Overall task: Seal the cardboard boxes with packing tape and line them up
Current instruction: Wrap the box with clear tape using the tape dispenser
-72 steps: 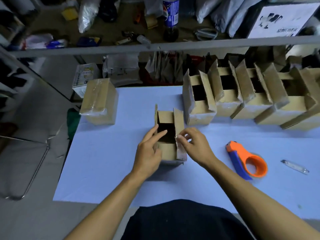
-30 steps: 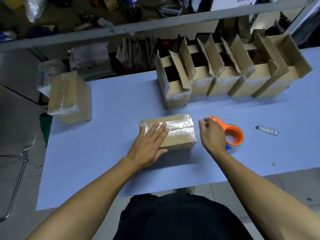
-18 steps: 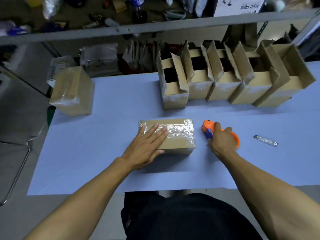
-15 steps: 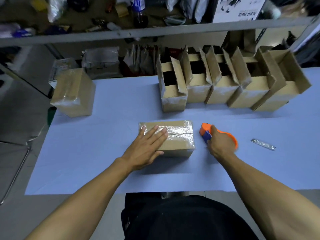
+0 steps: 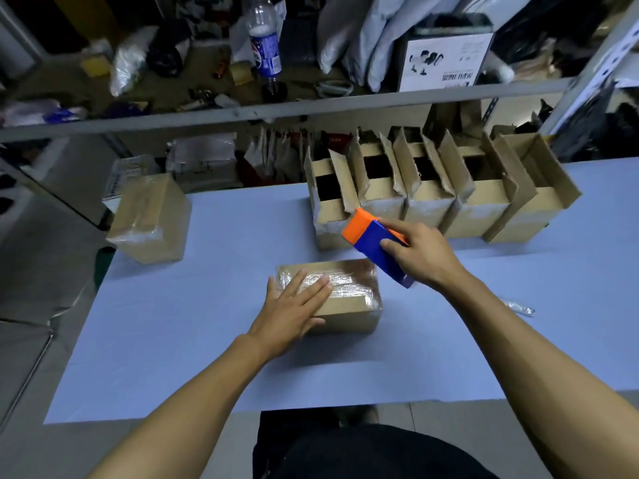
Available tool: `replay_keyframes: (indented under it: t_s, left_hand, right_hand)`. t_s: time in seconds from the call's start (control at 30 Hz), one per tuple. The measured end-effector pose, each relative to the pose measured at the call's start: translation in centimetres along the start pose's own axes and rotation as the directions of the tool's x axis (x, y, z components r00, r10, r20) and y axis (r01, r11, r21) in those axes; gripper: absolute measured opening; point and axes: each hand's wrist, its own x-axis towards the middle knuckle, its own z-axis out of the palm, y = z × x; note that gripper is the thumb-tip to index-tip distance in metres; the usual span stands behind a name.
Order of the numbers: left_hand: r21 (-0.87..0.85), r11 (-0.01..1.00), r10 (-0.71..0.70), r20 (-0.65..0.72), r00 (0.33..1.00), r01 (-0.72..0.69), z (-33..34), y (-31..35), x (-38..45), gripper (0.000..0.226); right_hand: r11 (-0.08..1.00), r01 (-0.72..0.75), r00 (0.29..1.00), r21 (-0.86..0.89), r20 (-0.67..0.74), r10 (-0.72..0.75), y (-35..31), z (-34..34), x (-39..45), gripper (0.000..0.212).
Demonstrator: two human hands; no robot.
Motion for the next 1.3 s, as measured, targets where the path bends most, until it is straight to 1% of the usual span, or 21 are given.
replay_keyframes:
  t_s: [0.07, 0.13, 0.17, 0.2, 0.27, 0.3, 0.33, 0.4, 0.43, 0.5, 0.53, 0.57, 0.6, 0.63, 0.67, 0.73, 0.8, 0.87, 1.03, 1.2, 1.3]
  left_hand:
    - [-0.006, 0.999, 0.040, -0.044, 0.998, -0.040, 0.5, -0.4, 0.3, 0.059]
    - [-0.021, 0.996, 0.078, -0.126, 0.989, -0.081, 0.3, -0.5, 0.7, 0.072]
    - [-0.083, 0.994, 0.051, -0.149, 0.987, -0.064, 0.5, -0.3, 0.5, 0.072]
    - [-0.259, 0.966, -0.054, -0.171, 0.984, 0.008, -0.2, 0.3, 0.3, 0.063]
    - [-0.608, 0.786, -0.222, -0.103, 0.970, 0.116, -1.6, 1.6, 0.4, 0.040]
    - [-0.708, 0.699, -0.240, -0.099, 0.966, 0.101, -1.9, 1.6, 0.6, 0.039]
    - [-0.660, 0.750, -0.187, -0.134, 0.973, 0.054, -2.1, 1.2, 0.5, 0.042]
    - [-0.428, 0.901, -0.017, -0.184, 0.983, -0.065, -1.1, -0.3, 0.0, 0.060]
    - [-0.401, 0.915, -0.037, -0.192, 0.981, -0.044, -0.9, -0.8, -0.5, 0.064]
    - [-0.592, 0.802, -0.282, -0.261, 0.923, 0.078, -0.3, -1.1, -1.7, 0.055]
    - [-0.693, 0.703, -0.464, -0.279, 0.840, 0.158, -0.9, -0.6, -2.0, 0.042]
    - [-0.823, 0.529, -0.643, -0.229, 0.731, 0.208, -1.7, -0.1, -2.0, 0.026]
    - [-0.941, 0.275, -0.764, -0.089, 0.639, 0.198, -3.1, 0.5, -1.7, 0.012]
    - [-0.985, 0.015, -0.804, 0.091, 0.588, 0.172, -4.0, 0.5, -1.0, 0.012]
    - [-0.961, -0.219, -0.757, 0.275, 0.593, 0.166, -5.3, 0.5, -0.4, 0.018]
    - [-0.811, -0.552, -0.543, 0.527, 0.654, 0.194, -6.9, 0.2, 0.5, 0.024]
    - [-0.674, -0.708, -0.404, 0.633, 0.661, 0.213, -7.3, -0.4, 0.7, 0.027]
    - [-0.623, -0.754, -0.372, 0.666, 0.646, 0.208, -7.1, -0.9, 0.8, 0.028]
    - [-0.606, -0.779, -0.377, 0.659, 0.651, 0.163, -6.7, -1.8, 1.2, 0.025]
    - [-0.672, -0.713, -0.423, 0.641, 0.640, 0.200, -7.0, -2.3, 2.2, 0.012]
    - [-0.756, -0.618, -0.491, 0.587, 0.643, 0.218, -7.2, -2.7, 2.8, 0.014]
  right_hand:
    - [0.992, 0.072, 0.988, 0.108, 0.128, -0.085, -1.6, -0.1, -0.1, 0.044]
    - [0.972, 0.107, 0.967, 0.207, 0.207, -0.151, -3.3, 0.4, -0.2, 0.042]
    - [0.964, 0.118, 0.956, 0.240, 0.235, -0.175, -4.2, 0.7, -0.2, 0.039]
    - [0.957, 0.128, 0.945, 0.259, 0.260, -0.196, -4.9, 1.0, -0.3, 0.034]
    - [0.956, 0.153, 0.926, 0.251, 0.302, -0.227, -5.5, 1.9, -0.4, 0.024]
    - [0.962, 0.157, 0.913, 0.224, 0.339, -0.228, -5.6, 2.2, -0.5, 0.030]
    - [0.970, 0.168, 0.902, 0.175, 0.370, -0.223, -5.6, 2.5, -0.7, 0.044]
    - [0.972, 0.231, 0.900, 0.046, 0.368, -0.232, -5.1, 3.0, -0.7, 0.060]
    - [0.967, 0.256, 0.903, 0.003, 0.356, -0.240, -4.8, 3.1, -0.6, 0.059]
    - [0.959, 0.281, 0.900, -0.023, 0.353, -0.255, -4.4, 3.0, -0.1, 0.053]
    - [0.954, 0.299, 0.896, -0.026, 0.351, -0.271, -4.4, 3.0, 0.2, 0.050]
    - [0.946, 0.323, 0.892, -0.042, 0.348, -0.289, -4.4, 3.1, 0.4, 0.048]
    - [0.934, 0.351, 0.886, -0.068, 0.347, -0.308, -4.6, 3.3, 0.5, 0.045]
    - [0.917, 0.387, 0.875, -0.096, 0.352, -0.332, -4.8, 3.5, 0.6, 0.042]
    - [0.900, 0.419, 0.862, -0.119, 0.364, -0.353, -5.0, 3.6, 0.8, 0.039]
    - [0.879, 0.457, 0.837, -0.133, 0.400, -0.375, -5.4, 3.7, 1.2, 0.038]
    - [0.878, 0.464, 0.820, -0.121, 0.434, -0.374, -5.6, 3.4, 1.7, 0.038]
    - [0.871, 0.475, 0.805, -0.127, 0.462, -0.372, -5.8, 3.1, 2.3, 0.040]
    - [0.860, 0.493, 0.789, -0.130, 0.484, -0.380, -6.1, 3.0, 3.9, 0.046]
    - [0.870, 0.481, 0.774, -0.110, 0.519, -0.362, -6.0, 2.8, 5.4, 0.046]
    - [0.863, 0.497, 0.762, -0.095, 0.523, -0.381, -6.2, 2.4, 6.0, 0.045]
